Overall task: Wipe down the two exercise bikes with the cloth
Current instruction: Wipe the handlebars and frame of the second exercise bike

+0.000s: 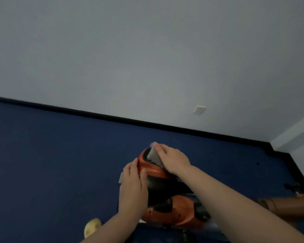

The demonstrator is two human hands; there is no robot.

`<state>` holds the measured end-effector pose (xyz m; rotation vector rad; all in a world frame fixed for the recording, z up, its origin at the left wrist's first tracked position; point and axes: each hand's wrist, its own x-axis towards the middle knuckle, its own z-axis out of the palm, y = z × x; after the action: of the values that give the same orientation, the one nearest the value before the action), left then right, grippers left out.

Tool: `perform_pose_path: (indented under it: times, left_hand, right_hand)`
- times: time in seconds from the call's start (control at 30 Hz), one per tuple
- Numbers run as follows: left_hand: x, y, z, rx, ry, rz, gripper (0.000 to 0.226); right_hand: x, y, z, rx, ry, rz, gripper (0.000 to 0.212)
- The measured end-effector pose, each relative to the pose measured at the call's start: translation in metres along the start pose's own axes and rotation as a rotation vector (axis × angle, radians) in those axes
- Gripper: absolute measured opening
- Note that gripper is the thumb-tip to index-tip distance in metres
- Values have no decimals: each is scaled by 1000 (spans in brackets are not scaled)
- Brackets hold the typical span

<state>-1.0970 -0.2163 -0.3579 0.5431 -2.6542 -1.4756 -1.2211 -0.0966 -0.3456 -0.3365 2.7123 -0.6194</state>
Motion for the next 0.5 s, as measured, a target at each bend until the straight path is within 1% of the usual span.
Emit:
perform_pose_path:
  times: [0.03,0.1,0.17,0.2,0.27,0.33,0.4,0.43,0.5]
  left_hand:
    - [-2,-1,-1,4,-12,3,55]
    - [-8,-4,-1,-3,-31,-19,54]
    - [-15,-7,-3,-12,-54,-42,51]
    - [-17,-8,-4,-13,-72,-45,50]
    - [-19,-12,-7,-14,-98,-46,48]
    - [-18,-13,-9,-11,-103,-44,48]
    - [-18,-12,-9,-10,-103,-42,47]
    - [-18,-14,-9,-11,-100,-46,47]
    - [-17,-17,-8,-17,-102,-63,47]
  right_hand:
    - [1,-5,3,31,28,-91,60]
    - [-4,-3,7,-5,31,-305,55]
    - [-10,12,4,-7,-36,-461,48]
    - [-11,21,0,26,-83,-486,46]
    - [-7,33,-7,155,-132,-464,44]
    - [9,25,-8,239,-122,-359,39]
    - [25,0,-3,121,-97,-286,33]
    - [29,-14,1,49,-80,-285,34]
    - [23,-29,6,-77,-32,-361,37]
